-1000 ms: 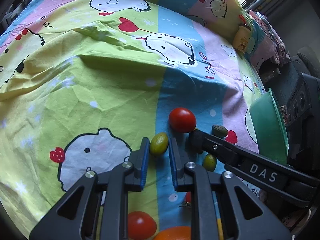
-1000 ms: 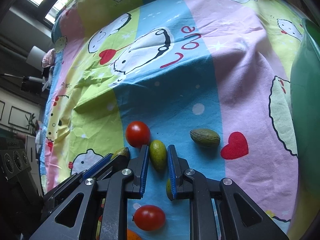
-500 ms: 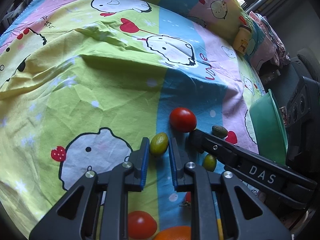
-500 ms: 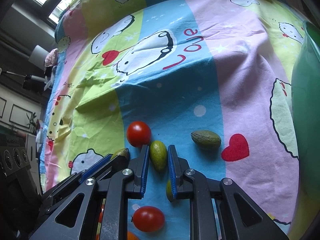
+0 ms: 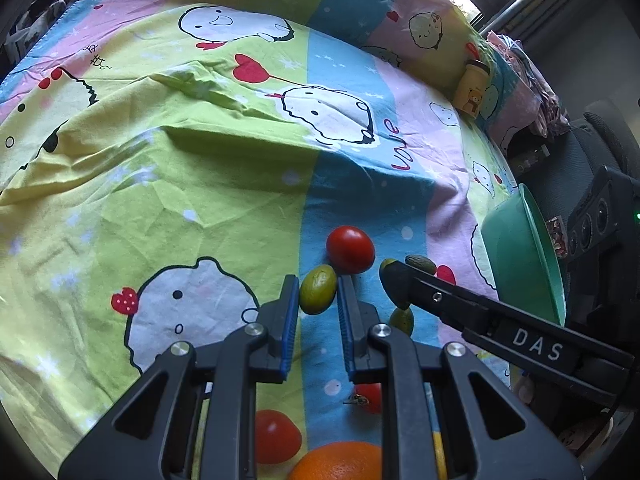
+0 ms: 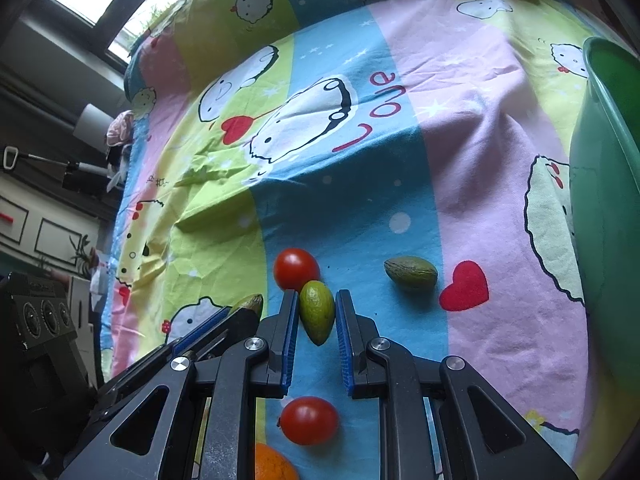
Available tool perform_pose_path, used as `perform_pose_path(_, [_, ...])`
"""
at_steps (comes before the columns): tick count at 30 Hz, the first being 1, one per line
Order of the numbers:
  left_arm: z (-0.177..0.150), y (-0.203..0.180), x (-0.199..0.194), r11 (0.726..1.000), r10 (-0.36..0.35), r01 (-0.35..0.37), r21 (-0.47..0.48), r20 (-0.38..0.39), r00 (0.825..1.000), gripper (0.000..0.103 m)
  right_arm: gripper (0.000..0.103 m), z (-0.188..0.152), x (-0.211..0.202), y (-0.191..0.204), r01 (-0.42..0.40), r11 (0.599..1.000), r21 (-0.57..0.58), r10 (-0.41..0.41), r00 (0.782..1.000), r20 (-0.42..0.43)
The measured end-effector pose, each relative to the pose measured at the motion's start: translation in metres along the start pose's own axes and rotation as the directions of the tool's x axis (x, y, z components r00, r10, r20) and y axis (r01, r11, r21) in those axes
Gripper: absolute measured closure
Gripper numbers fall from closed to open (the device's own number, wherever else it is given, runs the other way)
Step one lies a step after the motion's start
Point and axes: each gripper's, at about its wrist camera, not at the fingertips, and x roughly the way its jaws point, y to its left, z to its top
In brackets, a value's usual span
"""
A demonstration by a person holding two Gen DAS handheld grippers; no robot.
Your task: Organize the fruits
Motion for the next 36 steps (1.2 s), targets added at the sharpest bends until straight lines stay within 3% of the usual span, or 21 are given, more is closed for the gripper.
perform_pose_path(22, [-0.002, -0.013, -0.025, 0.995, -0.097, 0.097, 0.012, 0.069, 0.993, 0.084, 0.085, -0.004, -0.026, -0.005, -0.084, 0.996, 0.022, 0.083, 0.995, 0.056])
perform_pose_path(36, [-0.004, -0.036, -0.040, 0.994, -0.090, 0.080, 0.079, 0.134, 0.987, 0.084, 0.085, -0.004, -0.046, -0.011, -0.123, 0.992, 0.031, 0.119, 0.986, 0.113])
